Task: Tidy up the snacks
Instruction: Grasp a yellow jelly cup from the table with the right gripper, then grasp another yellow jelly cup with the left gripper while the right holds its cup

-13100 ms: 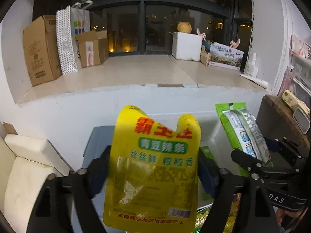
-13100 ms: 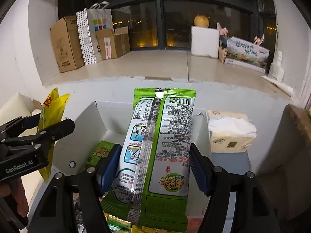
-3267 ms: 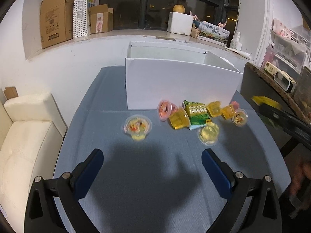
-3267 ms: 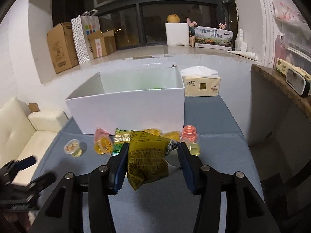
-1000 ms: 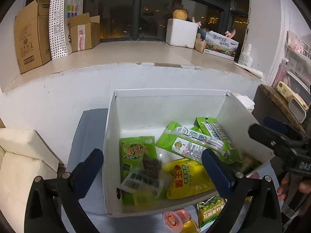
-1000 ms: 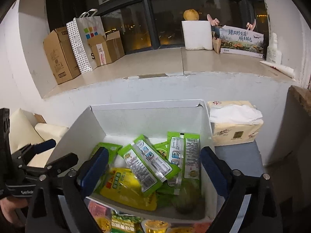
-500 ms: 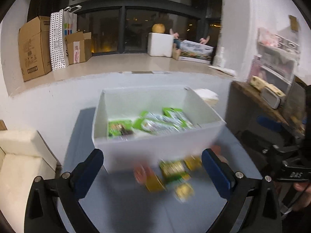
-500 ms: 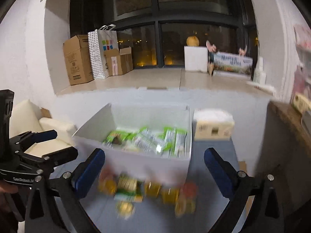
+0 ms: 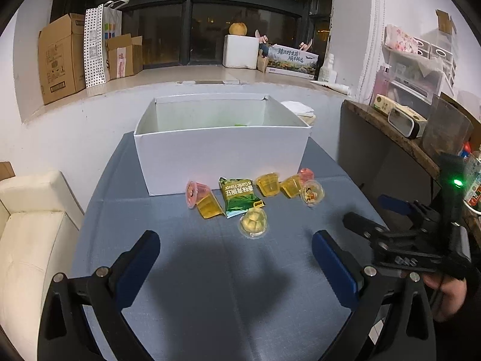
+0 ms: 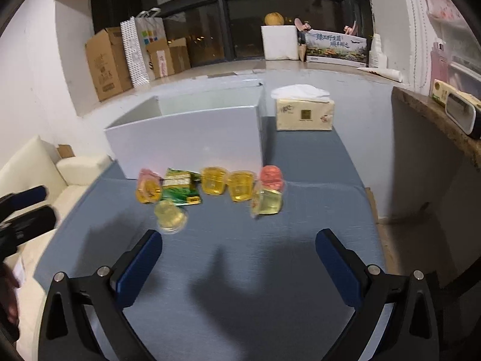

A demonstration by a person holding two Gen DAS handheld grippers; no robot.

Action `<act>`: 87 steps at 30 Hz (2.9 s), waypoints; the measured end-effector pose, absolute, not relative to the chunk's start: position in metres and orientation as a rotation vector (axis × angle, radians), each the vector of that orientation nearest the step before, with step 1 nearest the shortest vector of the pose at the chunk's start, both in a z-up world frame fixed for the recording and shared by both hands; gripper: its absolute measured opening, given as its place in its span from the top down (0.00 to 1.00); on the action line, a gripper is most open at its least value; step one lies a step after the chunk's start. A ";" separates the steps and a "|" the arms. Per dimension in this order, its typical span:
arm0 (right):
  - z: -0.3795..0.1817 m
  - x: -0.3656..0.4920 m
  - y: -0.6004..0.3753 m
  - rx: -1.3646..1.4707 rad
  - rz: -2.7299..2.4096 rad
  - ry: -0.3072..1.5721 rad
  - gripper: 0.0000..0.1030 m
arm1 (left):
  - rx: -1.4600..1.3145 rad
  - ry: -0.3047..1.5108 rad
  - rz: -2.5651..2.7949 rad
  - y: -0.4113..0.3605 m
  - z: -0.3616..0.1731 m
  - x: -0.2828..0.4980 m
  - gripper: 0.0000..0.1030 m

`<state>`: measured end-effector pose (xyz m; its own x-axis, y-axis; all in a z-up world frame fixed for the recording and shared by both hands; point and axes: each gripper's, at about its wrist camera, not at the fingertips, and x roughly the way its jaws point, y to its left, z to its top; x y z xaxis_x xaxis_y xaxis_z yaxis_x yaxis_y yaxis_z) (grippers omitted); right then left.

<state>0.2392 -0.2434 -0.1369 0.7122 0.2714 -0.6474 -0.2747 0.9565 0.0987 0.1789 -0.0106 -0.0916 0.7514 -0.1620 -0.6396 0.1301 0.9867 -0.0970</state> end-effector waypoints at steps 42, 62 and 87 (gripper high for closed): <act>-0.147 0.254 -0.219 -0.038 0.320 0.756 0.67 | -0.048 0.801 -0.036 0.017 -0.142 0.252 0.00; -0.137 0.220 -0.216 -0.024 0.340 0.725 0.67 | -0.082 0.940 -0.009 -0.003 -0.196 0.326 0.54; -0.122 0.212 -0.186 -0.055 0.393 0.695 0.67 | -0.060 0.699 -0.099 0.014 -0.106 0.237 0.67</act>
<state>0.2125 -0.1862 -0.1220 0.6983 0.3343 -0.6330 -0.3703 0.9254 0.0803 0.2372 0.0139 -0.1056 0.7613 -0.1108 -0.6389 0.0705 0.9936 -0.0884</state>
